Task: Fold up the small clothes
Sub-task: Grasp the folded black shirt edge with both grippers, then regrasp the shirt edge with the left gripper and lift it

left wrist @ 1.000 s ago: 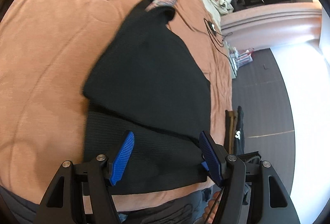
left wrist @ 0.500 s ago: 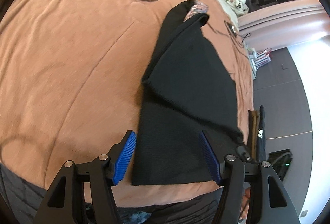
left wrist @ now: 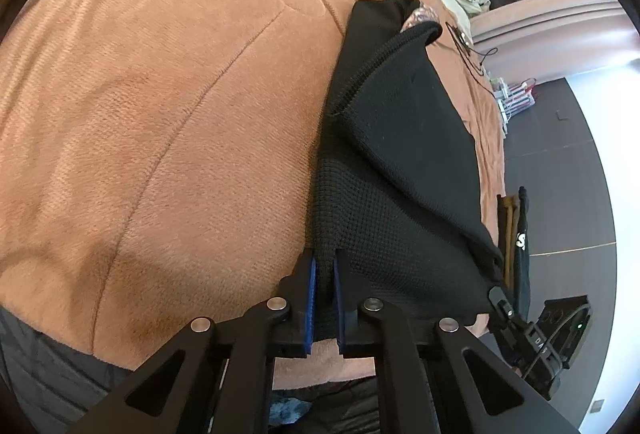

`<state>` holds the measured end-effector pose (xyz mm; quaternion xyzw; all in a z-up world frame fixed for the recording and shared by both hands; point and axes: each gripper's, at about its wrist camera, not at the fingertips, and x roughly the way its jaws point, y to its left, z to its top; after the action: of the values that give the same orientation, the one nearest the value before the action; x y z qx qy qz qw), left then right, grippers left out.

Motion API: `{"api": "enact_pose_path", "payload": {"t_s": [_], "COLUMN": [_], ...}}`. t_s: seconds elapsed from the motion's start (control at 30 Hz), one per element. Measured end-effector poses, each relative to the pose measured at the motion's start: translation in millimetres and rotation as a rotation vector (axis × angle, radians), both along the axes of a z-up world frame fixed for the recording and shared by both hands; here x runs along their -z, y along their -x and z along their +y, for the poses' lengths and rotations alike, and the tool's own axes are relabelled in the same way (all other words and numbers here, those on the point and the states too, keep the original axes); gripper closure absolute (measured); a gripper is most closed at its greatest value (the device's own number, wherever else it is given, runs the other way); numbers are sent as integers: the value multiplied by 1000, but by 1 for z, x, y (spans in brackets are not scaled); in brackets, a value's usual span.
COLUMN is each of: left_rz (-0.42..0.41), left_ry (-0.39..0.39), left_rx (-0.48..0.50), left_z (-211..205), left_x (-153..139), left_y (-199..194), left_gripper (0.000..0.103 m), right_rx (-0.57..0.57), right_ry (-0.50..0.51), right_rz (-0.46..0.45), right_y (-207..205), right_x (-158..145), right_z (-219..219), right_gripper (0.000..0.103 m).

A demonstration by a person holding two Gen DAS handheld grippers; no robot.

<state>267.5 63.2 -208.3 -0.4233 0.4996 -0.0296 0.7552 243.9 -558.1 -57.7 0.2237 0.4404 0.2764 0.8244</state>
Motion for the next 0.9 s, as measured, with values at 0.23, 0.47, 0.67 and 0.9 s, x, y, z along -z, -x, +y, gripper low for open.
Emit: {"api": "enact_pose_path", "payload": {"t_s": [0.23, 0.47, 0.67, 0.9], "left_rz": [-22, -99, -106, -63], "left_ry": [-8, 10, -13, -40], "left_rx": [-22, -17, 32, 44], "left_z": [11, 14, -11, -24], "left_x": [-17, -42, -50, -35], "left_y": [6, -6, -35, -56], "left_gripper": [94, 72, 47, 47], "right_rx": [12, 21, 19, 51], "right_ry": [7, 13, 34, 31], "right_rz": [25, 27, -13, -9], "right_y": [0, 1, 8, 13], "right_x": [10, 16, 8, 10], "right_z": [-7, -11, -18, -50], "right_gripper": [101, 101, 101, 101]}}
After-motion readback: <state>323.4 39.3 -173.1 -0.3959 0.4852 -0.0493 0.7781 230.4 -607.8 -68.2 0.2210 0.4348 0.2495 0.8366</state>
